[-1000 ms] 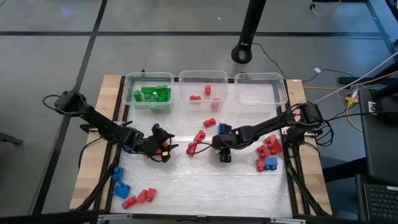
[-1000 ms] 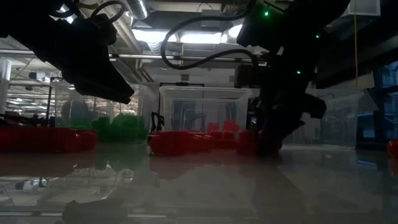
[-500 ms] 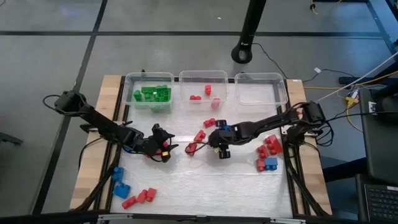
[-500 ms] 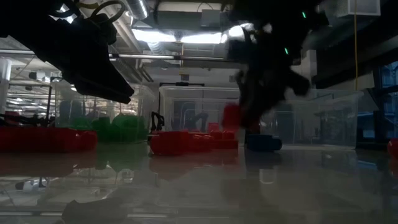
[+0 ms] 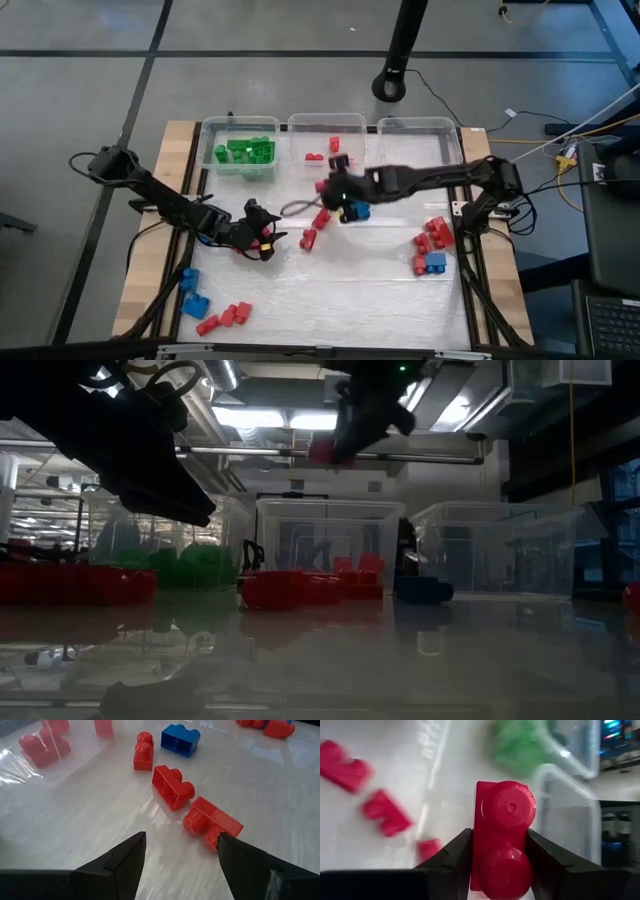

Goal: Sort blocks
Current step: Put the red game piece into the middle transparent bin

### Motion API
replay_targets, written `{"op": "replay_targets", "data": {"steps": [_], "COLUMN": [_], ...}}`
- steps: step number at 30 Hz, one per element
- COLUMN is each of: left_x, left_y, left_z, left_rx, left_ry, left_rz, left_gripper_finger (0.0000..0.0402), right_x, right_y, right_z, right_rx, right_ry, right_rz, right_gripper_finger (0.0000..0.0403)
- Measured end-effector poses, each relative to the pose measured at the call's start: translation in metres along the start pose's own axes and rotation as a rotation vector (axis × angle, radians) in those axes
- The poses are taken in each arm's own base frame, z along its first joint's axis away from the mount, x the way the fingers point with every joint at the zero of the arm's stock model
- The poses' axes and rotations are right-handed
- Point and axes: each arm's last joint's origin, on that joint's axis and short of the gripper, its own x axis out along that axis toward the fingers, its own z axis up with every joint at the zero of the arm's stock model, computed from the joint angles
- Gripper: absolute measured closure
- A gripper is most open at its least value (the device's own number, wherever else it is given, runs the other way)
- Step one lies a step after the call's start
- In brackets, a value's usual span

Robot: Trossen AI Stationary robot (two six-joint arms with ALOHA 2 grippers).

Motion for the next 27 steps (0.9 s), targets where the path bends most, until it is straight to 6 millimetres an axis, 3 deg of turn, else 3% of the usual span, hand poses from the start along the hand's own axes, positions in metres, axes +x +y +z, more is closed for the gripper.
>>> {"op": "replay_targets", "data": {"steps": [8, 14, 19, 27], "left_x": [0.000, 0.000, 0.000, 0.000], "left_y": [0.000, 0.000, 0.000, -0.001], "left_z": [0.000, 0.000, 0.000, 0.000], "left_rx": [-0.002, -0.002, -0.002, 0.000], "left_ry": [0.000, 0.000, 0.000, 0.006], "left_rz": [0.000, 0.000, 0.000, -0.011], "left_gripper_finger": [0.0171, 0.0171, 0.0171, 0.0171], "right_x": [0.015, 0.024, 0.030, 0.028], "right_y": [-0.074, -0.106, -0.115, -0.107], "right_z": [-0.027, -0.054, -0.065, -0.060], "right_rx": [0.053, 0.155, 0.203, 0.174], "right_ry": [0.013, 0.017, 0.048, 0.110], "right_rz": [-0.175, -0.175, -0.181, -0.227], "right_gripper_finger": [0.0250, 0.0249, 0.0227, 0.0120]}}
